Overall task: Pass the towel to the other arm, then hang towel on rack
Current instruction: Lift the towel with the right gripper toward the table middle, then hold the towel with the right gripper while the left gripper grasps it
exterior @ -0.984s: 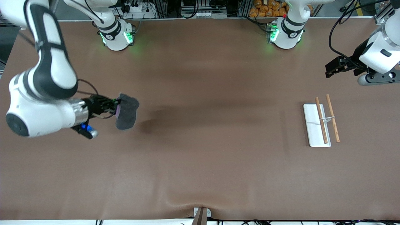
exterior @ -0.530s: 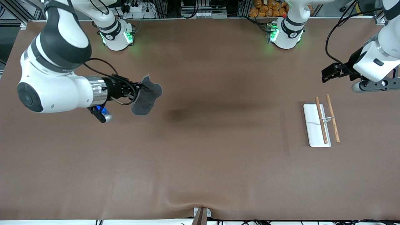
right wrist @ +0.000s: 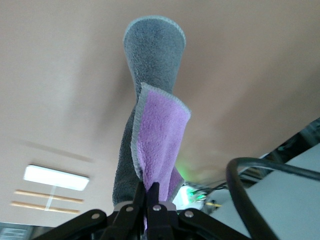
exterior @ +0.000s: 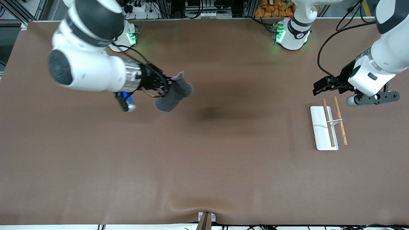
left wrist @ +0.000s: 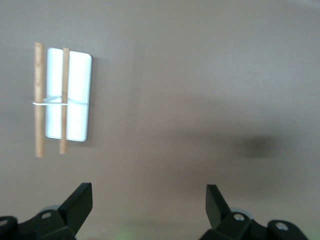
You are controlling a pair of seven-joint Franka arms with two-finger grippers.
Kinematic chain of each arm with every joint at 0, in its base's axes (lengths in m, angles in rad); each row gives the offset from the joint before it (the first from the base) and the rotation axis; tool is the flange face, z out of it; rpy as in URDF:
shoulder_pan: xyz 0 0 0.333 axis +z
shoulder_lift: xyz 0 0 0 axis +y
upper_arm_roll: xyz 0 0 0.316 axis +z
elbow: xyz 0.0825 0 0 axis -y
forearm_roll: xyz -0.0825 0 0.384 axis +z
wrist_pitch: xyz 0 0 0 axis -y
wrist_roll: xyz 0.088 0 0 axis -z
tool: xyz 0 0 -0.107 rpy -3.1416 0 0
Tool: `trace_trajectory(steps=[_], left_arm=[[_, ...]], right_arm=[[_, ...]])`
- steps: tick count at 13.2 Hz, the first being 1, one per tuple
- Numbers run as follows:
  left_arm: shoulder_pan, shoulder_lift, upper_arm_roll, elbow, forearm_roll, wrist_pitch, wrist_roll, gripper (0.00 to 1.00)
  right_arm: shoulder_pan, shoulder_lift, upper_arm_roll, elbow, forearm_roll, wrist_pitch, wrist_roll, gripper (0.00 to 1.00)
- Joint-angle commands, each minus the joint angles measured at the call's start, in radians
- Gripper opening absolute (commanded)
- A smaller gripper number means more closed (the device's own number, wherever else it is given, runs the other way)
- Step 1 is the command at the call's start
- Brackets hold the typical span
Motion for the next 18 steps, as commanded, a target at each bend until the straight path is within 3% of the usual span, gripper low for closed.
trace_trajectory(steps=[1,5,10,12,18], left_arm=[[-0.003,0.027,-0.001,0.025,-0.073,0.022,-0.136,1.00],[-0.060,0.060,-0.001,0.029,-0.190,0.087,-0.409,1.00],[-0.170,0.130,-0.003,0.028,-0.216,0.212,-0.779,1.00],[-0.181,0.170,-0.001,0.028,-0.254,0.291,-0.920,1.00],[-0.224,0.283,-0.001,0.028,-0.310,0.418,-1.008,1.00]], right_arm=[[0.064,0.034,-0.014,0.019,0.013,0.106,0.085,0.00],[0.144,0.080,-0.014,0.019,0.017,0.344,0.234,0.00],[0.213,0.146,-0.014,0.019,0.017,0.608,0.329,0.00],[0.223,0.156,-0.014,0.019,0.019,0.651,0.338,0.00],[0.223,0.157,-0.014,0.019,0.017,0.665,0.360,0.00]])
